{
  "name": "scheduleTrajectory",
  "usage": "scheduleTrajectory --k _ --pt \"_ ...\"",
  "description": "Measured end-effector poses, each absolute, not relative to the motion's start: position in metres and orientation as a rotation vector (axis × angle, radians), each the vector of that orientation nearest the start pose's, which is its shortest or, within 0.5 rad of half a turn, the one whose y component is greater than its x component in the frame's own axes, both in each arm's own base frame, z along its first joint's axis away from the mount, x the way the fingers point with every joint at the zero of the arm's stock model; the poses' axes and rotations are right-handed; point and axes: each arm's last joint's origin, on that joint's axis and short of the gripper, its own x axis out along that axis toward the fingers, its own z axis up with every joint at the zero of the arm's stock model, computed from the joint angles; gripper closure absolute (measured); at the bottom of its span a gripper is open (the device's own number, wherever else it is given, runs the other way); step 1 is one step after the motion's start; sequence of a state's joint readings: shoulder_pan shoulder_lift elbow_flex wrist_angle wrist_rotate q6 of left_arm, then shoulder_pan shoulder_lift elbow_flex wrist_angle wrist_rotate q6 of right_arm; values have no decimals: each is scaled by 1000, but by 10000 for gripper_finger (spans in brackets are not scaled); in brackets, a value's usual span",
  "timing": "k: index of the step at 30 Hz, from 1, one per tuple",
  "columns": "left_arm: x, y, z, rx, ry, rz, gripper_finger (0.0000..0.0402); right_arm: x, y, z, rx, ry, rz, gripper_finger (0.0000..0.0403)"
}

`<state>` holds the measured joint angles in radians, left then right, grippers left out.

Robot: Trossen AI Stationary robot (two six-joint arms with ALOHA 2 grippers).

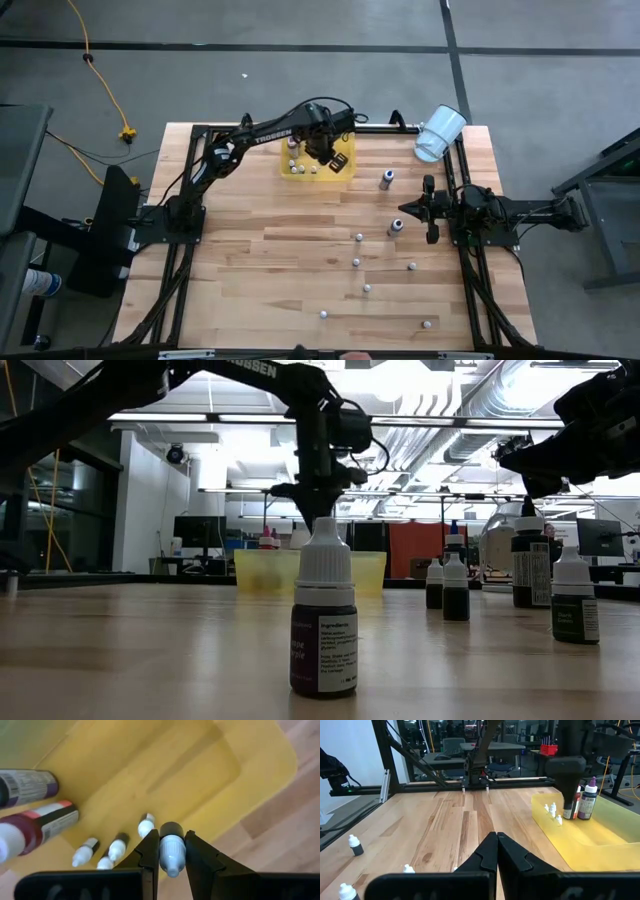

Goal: Pick & Place food coloring
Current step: Put the small black food coloring into the yellow container

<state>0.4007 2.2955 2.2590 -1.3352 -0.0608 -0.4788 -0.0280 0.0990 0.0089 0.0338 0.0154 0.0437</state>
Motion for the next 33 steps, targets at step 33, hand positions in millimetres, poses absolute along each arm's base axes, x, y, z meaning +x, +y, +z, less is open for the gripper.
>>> scheduleTrajectory --k 33 --pt "441 180 197 -709 1210 783 344 103 -3 162 44 55 -44 402"
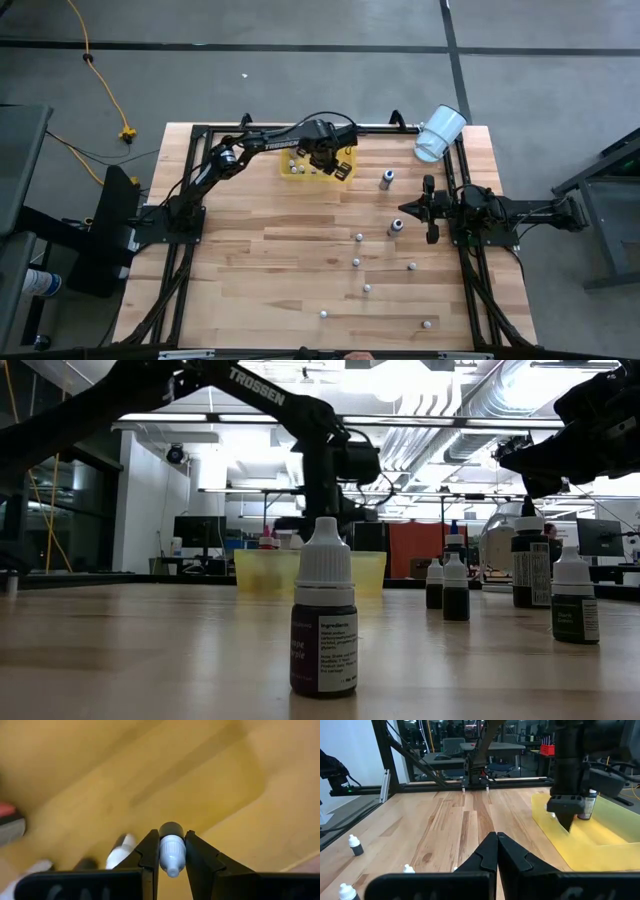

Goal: Pick & Place food coloring
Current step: Put the small black food coloring into the yellow container

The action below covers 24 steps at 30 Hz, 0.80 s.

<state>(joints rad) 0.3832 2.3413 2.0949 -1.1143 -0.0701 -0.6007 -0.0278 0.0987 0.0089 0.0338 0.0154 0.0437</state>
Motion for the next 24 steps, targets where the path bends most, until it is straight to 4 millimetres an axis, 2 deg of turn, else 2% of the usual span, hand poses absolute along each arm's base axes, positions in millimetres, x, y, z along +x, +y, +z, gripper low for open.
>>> scheduleTrajectory --k 17,24 --pt "440 181 194 -681 1229 791 344 103 -3 162 44 55 -44 402" --pt "436 180 184 -682 1262 797 344 103 -3 162 44 55 -45 402"
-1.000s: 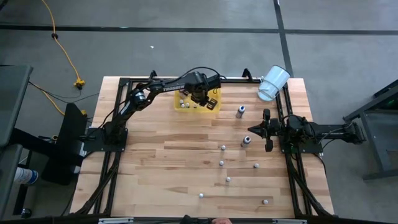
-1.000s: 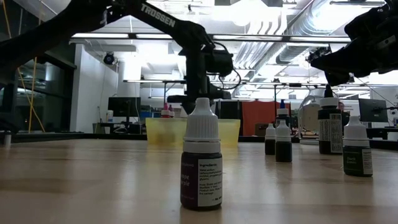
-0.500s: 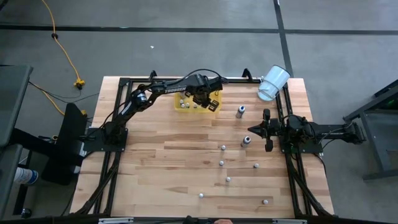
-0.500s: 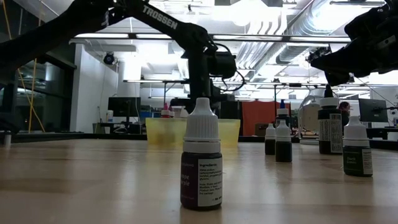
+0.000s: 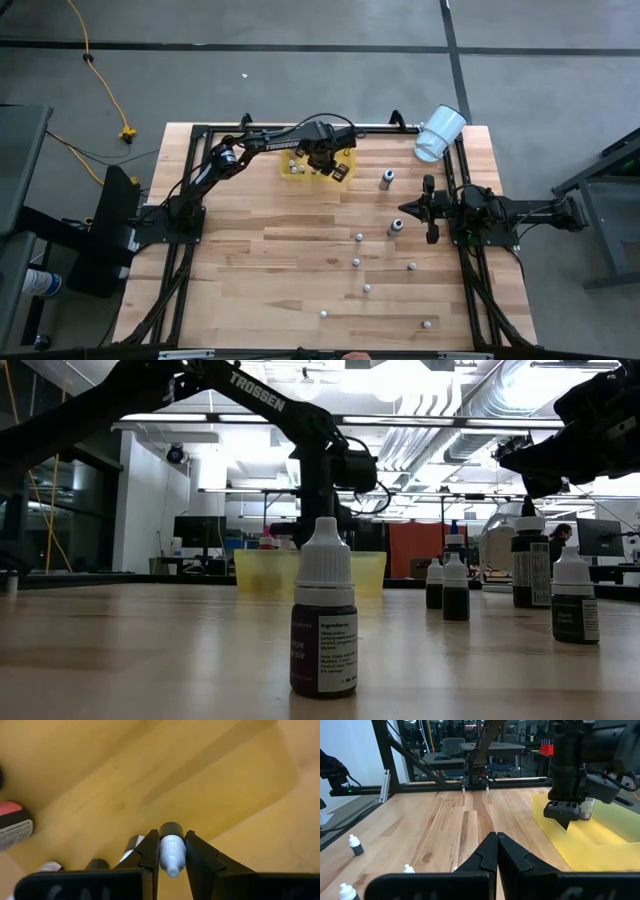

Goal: Pick & Place food coloring
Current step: Put the small black food coloring into the yellow container

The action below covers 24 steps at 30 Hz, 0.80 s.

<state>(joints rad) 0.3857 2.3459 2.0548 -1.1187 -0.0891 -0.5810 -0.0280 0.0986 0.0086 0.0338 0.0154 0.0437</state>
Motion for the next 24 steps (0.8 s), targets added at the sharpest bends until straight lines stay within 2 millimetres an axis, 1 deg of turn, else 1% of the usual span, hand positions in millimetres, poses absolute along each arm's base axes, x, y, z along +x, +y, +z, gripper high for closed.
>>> scheduleTrajectory --k 15,18,24 --pt "437 179 183 -693 1265 783 341 103 -3 162 44 55 -45 402" --pt "437 180 183 -688 1267 778 320 103 -3 162 44 55 -44 402" --pt "437 180 183 -674 1273 767 255 103 -3 162 44 55 -45 402"
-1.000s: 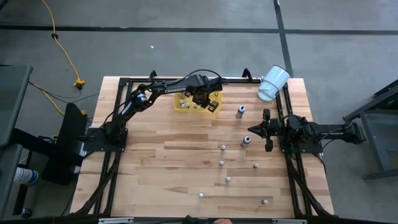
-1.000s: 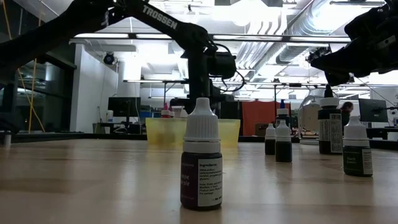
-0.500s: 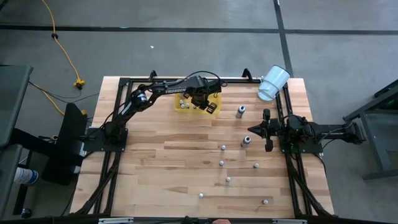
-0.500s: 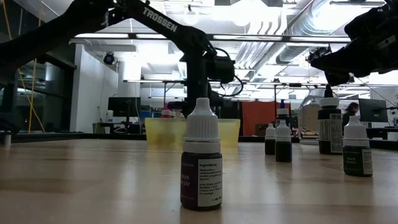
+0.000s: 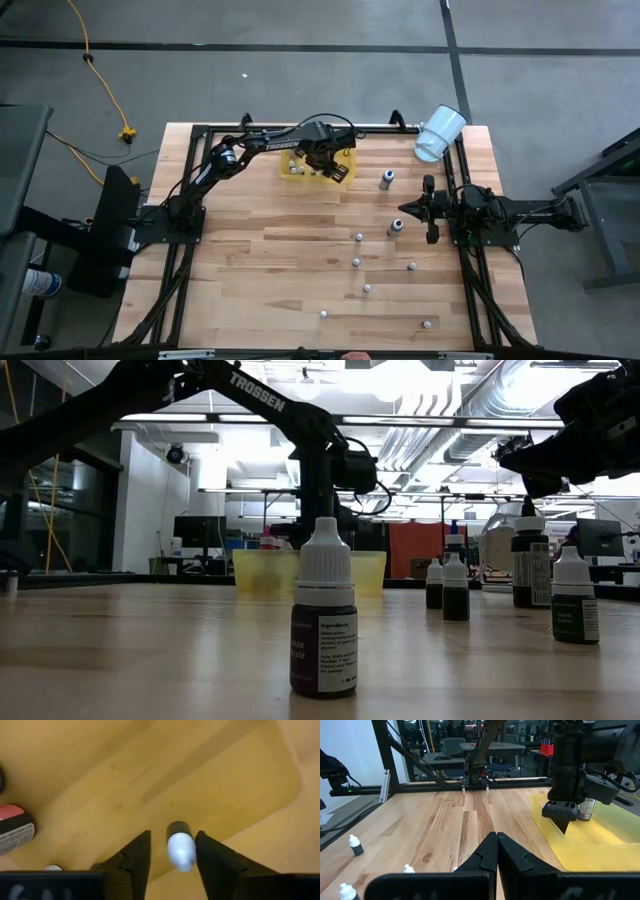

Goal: Pick & Place food coloring
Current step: Put the small black food coloring into the yellow container, then put the top small green food coloring into the yellow container

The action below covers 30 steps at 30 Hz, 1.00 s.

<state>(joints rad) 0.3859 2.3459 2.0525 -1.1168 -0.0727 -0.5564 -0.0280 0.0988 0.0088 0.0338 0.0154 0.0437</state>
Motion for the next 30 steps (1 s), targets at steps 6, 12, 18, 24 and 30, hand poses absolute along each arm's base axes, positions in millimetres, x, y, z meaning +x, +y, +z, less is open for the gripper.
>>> scheduleTrajectory --k 6,12,18,24,30 --pt "437 180 185 -663 1271 758 223 103 -3 162 44 55 -44 402" --pt "440 182 198 -619 1245 737 219 103 -3 162 44 55 -44 402" --pt "445 184 220 -569 1195 684 219 103 -3 162 44 55 -45 402" --pt "449 179 248 -469 1175 536 219 103 -3 162 44 55 -45 402" --pt "449 163 274 -371 1159 369 218 103 -3 162 44 55 -44 402"
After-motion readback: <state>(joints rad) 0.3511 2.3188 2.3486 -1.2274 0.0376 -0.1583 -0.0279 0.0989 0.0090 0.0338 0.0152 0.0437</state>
